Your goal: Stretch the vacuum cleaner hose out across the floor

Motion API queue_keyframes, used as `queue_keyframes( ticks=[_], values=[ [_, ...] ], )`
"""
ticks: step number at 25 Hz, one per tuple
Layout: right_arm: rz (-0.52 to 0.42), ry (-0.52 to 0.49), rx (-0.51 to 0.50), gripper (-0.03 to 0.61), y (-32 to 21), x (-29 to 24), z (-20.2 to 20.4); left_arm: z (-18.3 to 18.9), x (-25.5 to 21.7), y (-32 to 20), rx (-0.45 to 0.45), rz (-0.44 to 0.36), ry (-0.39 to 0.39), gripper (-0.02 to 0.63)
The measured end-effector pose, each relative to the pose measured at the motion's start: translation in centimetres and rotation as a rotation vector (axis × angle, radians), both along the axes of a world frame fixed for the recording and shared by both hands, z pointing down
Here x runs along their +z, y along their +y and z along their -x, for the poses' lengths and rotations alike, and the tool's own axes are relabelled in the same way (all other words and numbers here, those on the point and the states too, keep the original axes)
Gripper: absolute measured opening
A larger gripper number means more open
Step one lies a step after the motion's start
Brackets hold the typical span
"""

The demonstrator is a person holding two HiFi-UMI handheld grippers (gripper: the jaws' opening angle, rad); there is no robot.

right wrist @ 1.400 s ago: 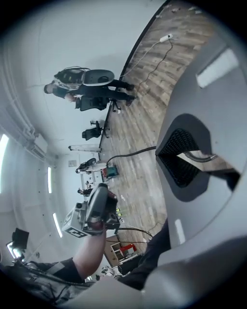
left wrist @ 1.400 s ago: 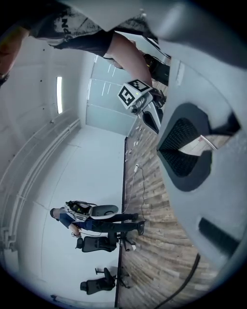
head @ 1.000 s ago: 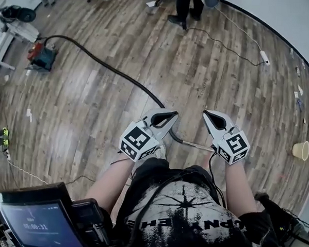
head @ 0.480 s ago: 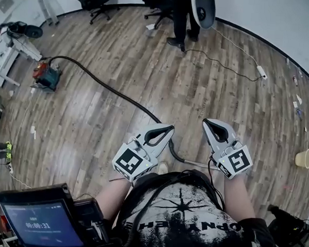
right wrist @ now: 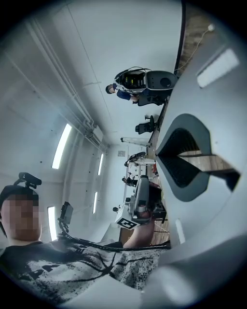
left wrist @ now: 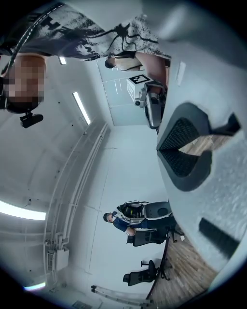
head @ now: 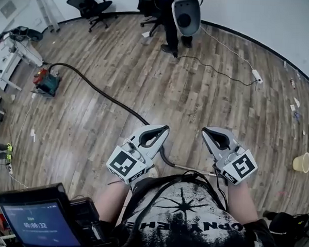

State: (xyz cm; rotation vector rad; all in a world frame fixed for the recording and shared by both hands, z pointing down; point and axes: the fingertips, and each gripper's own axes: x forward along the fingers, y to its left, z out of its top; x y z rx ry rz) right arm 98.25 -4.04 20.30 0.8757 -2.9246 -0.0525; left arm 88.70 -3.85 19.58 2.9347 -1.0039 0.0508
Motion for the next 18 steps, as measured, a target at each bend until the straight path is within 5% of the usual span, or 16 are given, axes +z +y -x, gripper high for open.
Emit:
queue_keyframes(
  ticks=[7,18],
  values=[
    [0.012,0.028,-0.030,0.006,2.1,0.5,-5.2,-5.1,-0.3,1.7,0.011,0.020,0.037,0.000],
    [0.035,0.009,-0.034,0.006,3.9,1.7,-6.5,-7.5,0.9,3.8,0.012,0.033,0.031,0.000]
  ],
)
